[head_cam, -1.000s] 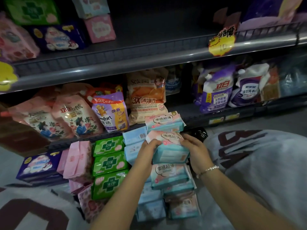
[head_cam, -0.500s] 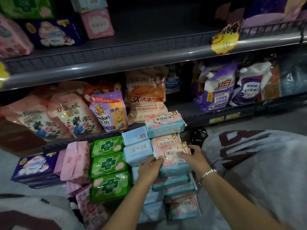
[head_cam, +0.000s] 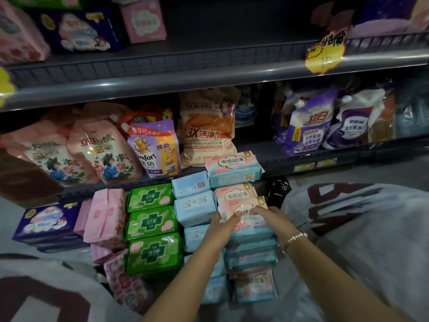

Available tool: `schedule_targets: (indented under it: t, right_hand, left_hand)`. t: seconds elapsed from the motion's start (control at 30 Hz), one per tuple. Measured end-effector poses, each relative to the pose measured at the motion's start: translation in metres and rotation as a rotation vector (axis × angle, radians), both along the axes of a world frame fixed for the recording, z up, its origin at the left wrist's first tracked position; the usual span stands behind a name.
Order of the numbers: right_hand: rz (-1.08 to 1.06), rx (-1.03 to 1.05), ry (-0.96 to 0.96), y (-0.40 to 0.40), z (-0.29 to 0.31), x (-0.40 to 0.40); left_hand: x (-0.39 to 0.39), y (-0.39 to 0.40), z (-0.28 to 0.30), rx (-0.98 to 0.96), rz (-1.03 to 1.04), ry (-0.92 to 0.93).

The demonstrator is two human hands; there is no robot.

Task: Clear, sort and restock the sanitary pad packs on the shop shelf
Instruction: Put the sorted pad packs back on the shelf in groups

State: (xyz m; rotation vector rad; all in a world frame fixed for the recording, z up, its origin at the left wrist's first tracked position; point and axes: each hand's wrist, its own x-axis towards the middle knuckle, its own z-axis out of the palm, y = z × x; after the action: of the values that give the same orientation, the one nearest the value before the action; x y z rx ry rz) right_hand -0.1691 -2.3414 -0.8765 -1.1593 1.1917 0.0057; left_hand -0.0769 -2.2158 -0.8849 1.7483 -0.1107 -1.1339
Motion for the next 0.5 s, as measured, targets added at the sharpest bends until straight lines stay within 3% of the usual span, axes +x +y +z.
schedule_targets:
  t: [0.27,0.5]
  right_hand:
    - [0.035,0.012,-0.057,-0.004,-0.009,0.001]
    - [0.013,-0.048,-0.121,-0.002,-0.003,0.003]
  left_hand:
    - [-0.004,-0.001,-0.007,-0.013,0.077,0.089]
    - [-0.006,-0.011,-0.002,-0.056,0.038,0.015]
